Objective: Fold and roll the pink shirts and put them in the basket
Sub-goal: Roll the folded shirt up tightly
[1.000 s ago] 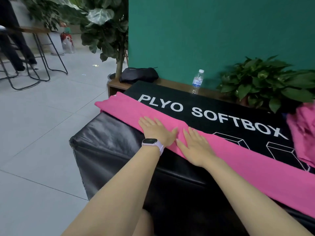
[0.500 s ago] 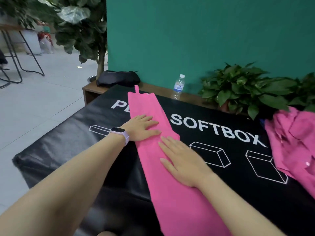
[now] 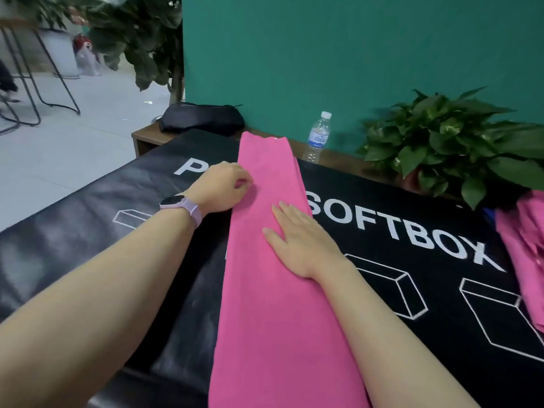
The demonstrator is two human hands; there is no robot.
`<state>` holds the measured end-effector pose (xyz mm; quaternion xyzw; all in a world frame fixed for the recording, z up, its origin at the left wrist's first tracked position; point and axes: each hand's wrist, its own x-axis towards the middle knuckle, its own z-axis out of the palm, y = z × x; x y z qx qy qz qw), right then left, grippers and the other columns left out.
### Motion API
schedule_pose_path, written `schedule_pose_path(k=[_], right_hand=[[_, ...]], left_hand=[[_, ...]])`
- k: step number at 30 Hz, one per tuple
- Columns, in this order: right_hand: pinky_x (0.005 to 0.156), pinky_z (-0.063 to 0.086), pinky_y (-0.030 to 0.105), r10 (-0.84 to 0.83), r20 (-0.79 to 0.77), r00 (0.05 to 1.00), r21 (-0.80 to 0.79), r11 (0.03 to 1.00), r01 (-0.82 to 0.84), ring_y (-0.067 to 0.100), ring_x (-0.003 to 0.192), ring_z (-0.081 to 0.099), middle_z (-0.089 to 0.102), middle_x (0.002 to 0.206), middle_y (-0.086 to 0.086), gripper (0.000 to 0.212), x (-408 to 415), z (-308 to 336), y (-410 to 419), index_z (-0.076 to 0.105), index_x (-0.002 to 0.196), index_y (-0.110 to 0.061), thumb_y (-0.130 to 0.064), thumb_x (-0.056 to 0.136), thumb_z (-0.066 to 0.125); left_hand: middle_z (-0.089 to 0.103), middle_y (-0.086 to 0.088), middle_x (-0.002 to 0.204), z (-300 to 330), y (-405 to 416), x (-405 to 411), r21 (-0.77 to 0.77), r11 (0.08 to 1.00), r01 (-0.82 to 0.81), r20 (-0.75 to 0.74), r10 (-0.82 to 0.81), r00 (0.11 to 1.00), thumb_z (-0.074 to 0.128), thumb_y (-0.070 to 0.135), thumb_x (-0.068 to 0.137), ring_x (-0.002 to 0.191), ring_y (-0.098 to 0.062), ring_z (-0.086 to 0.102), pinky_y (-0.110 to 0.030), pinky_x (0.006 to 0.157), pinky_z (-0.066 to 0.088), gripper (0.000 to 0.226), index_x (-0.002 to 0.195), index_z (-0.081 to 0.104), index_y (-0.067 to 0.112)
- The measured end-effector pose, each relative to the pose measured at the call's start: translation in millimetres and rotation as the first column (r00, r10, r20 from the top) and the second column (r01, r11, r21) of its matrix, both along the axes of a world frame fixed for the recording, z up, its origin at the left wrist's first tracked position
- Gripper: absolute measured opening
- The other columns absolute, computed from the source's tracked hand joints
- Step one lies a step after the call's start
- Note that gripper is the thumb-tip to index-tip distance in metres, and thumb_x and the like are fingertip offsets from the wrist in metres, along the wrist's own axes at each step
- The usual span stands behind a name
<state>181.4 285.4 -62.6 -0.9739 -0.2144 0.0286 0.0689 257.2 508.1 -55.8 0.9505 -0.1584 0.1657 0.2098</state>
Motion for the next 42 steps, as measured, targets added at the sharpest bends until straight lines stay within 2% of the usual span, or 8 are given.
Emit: schedule_pose_path(k=[14,17,21,25,28,32,36,42], right_hand=[[0.126,0.002,0.034,-0.015,-0.002,1.000,0.002,1.000,0.015,0.014,0.156,0.003,0.004,0.170,-0.002,0.069,122.6,-0.3,18.4,0.010,0.163,-0.023,-0.057,0.105,0.024],[0.125,0.005,0.034,-0.014,0.010,1.000,-0.003,1.000,0.014,0.015,0.156,0.007,0.008,0.170,-0.001,0.069,129.8,1.2,19.3,0.013,0.163,-0.022,-0.056,0.105,0.024],[0.122,0.015,0.035,0.003,0.103,0.995,0.017,1.000,-0.005,0.021,0.153,0.021,0.025,0.166,0.006,0.060,111.3,8.0,18.2,0.029,0.159,-0.014,-0.046,0.108,0.028],[0.125,0.010,0.031,0.035,0.058,0.998,0.059,0.998,-0.038,0.018,0.154,0.017,0.023,0.167,0.005,0.061,56.9,8.2,-1.0,0.031,0.158,-0.016,-0.049,0.107,0.028],[0.122,-0.006,0.021,0.059,-0.009,0.998,0.085,0.995,-0.058,0.006,0.155,0.001,0.009,0.169,-0.005,0.079,-4.7,5.6,-21.0,0.019,0.162,-0.024,-0.068,0.096,0.023],[0.123,-0.014,0.027,0.107,-0.031,0.994,0.003,0.994,-0.107,-0.006,0.149,-0.019,-0.010,0.167,-0.014,0.095,-64.4,7.5,-27.1,0.001,0.162,-0.031,-0.084,0.084,0.008],[0.124,-0.013,0.028,0.253,-0.091,0.963,0.020,0.968,-0.252,-0.011,0.145,-0.024,-0.015,0.166,-0.019,0.083,-67.6,10.4,-20.4,-0.005,0.161,-0.037,-0.078,0.092,0.012],[0.123,-0.011,0.024,0.244,-0.073,0.967,-0.015,0.969,-0.246,-0.004,0.150,-0.016,-0.010,0.167,-0.017,0.086,-37.5,7.7,-13.2,0.002,0.162,-0.035,-0.080,0.089,0.015]], left_hand=[[0.051,-0.016,0.138,-11.8,-28.3,14.9,0.227,0.973,0.036,-0.238,0.020,0.971,0.038,0.028,0.106,0.135,-0.032,0.039,-0.036,0.115,0.022,0.040,0.132,0.052,0.001],[0.024,-0.008,0.164,-14.2,-29.6,16.2,0.273,0.961,0.033,-0.279,0.047,0.959,0.030,0.035,0.108,0.153,-0.025,0.013,-0.037,0.123,0.009,0.054,0.156,0.029,0.009],[0.009,0.001,0.168,-13.8,-27.1,20.9,0.260,0.965,0.026,-0.305,0.057,0.951,0.025,0.038,0.108,0.155,-0.017,0.002,-0.042,0.125,0.005,0.056,0.160,0.017,0.018],[0.010,0.003,0.168,-16.3,-28.3,25.7,0.261,0.965,0.036,-0.283,0.041,0.958,0.025,0.040,0.107,0.155,-0.015,0.004,-0.042,0.125,0.006,0.056,0.160,0.018,0.020],[0.012,0.000,0.168,-17.2,-28.0,29.1,0.258,0.965,0.057,-0.267,0.015,0.963,0.027,0.038,0.107,0.155,-0.017,0.006,-0.045,0.124,0.009,0.056,0.159,0.020,0.018],[0.016,-0.003,0.167,-18.3,-30.0,29.6,0.252,0.966,0.060,-0.255,0.006,0.967,0.029,0.036,0.107,0.154,-0.019,0.008,-0.045,0.124,0.011,0.056,0.158,0.023,0.015],[0.036,-0.011,0.156,-15.4,-32.6,25.0,0.247,0.967,0.059,-0.234,0.000,0.972,0.033,0.031,0.106,0.147,-0.026,0.025,-0.046,0.120,0.022,0.049,0.148,0.041,0.007],[0.055,-0.012,0.140,-4.5,-34.1,14.4,0.179,0.982,0.067,-0.213,-0.027,0.977,0.037,0.013,0.103,0.131,-0.030,0.047,-0.043,0.109,0.037,0.038,0.135,0.057,0.007]])
